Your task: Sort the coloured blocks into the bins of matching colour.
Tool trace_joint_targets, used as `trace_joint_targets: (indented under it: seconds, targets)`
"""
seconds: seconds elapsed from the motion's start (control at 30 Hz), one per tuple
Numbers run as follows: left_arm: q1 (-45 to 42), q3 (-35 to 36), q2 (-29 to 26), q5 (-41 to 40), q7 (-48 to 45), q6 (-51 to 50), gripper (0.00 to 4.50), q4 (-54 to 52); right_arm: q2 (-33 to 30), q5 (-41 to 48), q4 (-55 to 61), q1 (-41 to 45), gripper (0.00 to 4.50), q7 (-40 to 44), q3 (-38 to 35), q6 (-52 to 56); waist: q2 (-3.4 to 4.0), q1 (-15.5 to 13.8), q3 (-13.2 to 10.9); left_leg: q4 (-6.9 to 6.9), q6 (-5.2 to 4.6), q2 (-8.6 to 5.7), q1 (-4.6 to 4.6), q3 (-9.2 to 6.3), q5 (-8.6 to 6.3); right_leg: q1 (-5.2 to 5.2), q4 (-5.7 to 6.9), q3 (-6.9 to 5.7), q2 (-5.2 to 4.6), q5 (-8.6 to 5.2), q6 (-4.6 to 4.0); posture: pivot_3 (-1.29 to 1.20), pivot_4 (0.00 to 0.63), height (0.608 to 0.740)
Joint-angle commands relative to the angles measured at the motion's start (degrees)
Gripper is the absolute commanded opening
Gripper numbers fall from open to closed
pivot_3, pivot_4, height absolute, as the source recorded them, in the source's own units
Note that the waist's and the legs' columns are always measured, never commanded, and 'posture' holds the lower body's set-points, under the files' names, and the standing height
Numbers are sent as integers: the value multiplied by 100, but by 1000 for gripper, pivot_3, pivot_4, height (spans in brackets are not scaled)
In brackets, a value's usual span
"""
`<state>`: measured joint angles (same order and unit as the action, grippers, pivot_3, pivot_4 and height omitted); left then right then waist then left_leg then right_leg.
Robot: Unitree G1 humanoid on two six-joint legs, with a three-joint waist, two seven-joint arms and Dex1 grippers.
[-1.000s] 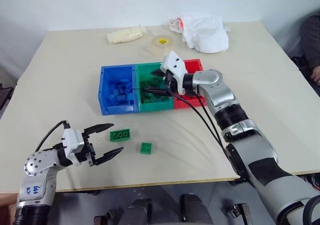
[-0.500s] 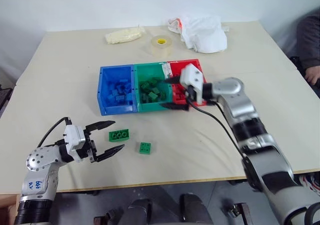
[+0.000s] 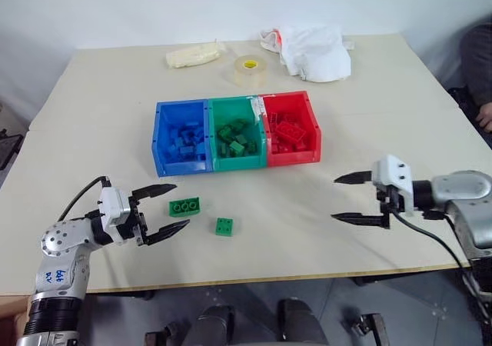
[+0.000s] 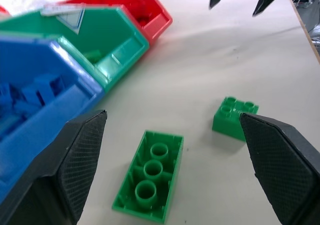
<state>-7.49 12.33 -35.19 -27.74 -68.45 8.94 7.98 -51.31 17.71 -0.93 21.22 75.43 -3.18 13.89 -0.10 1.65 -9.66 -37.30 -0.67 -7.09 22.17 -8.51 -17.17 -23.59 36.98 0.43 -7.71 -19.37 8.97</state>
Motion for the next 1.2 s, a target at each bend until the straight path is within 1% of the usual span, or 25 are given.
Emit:
trace_joint_targets:
  seconds: [0.03,0.13,0.27,0.37,0.53,0.7,0.8,0.93,1.07,1.2]
  targets:
    - [-161,17,-60,-3,-48,72,4500,-3,120,162,338,201,4467,-128,17,67,0,-8,0,0,0,1,0,-1,0,0,0,0,1,0,-1,0,150,740]
    - [-181,-13,-38,11,-10,24,4500,-103,286,177,384,340,4467,-163,174,90,0,-9,0,-1,0,1,0,0,0,1,-2,0,-1,1,-1,0,150,740]
    - [197,5,-137,-6,161,-227,4500,-755,479,199,329,554,4467,-99,376,118,-1,-24,0,3,0,0,2,-5,0,1,-8,-3,-2,1,0,0,150,740]
    - [815,199,-418,-3,309,-600,4500,-1340,535,211,227,672,4467,6,487,87,-2,-5,-1,9,-2,0,2,-5,-2,0,-11,0,-2,1,0,0,150,740]
    - [2101,888,-813,-91,552,-1104,4500,-2205,612,163,-57,910,4467,236,645,-45,-2,-15,-3,12,2,7,1,-5,-4,-1,-16,2,3,0,-3,0,150,740]
    - [2913,1258,-1014,-7,661,-1443,4500,-2729,758,88,-397,1178,4467,351,801,-196,0,-73,-5,9,3,11,0,-4,-5,8,-24,1,3,-1,-9,0,150,740]
    - [2796,872,-949,31,1007,-1782,4500,-3281,891,59,-545,1360,4467,414,909,-250,1,-141,-5,8,3,12,0,-3,-5,13,-39,1,5,0,-11,0,150,740]
    - [2342,286,-842,167,1272,-2012,4500,-3456,902,37,-630,1430,4467,446,916,-294,1,-200,-5,8,3,10,1,-5,-5,15,-44,-1,5,2,-11,0,150,740]
    - [1557,-519,-670,538,1246,-1869,4500,-3085,848,43,-546,1360,4467,408,863,-279,1,-190,-5,10,4,10,2,-5,-6,12,-42,-5,8,2,-10,0,150,740]
    - [746,-1190,-441,1017,1123,-1442,4500,-2306,797,69,-374,1235,4467,312,788,-210,2,-170,-5,9,5,11,0,-5,-7,10,-33,-9,9,2,-10,0,150,740]
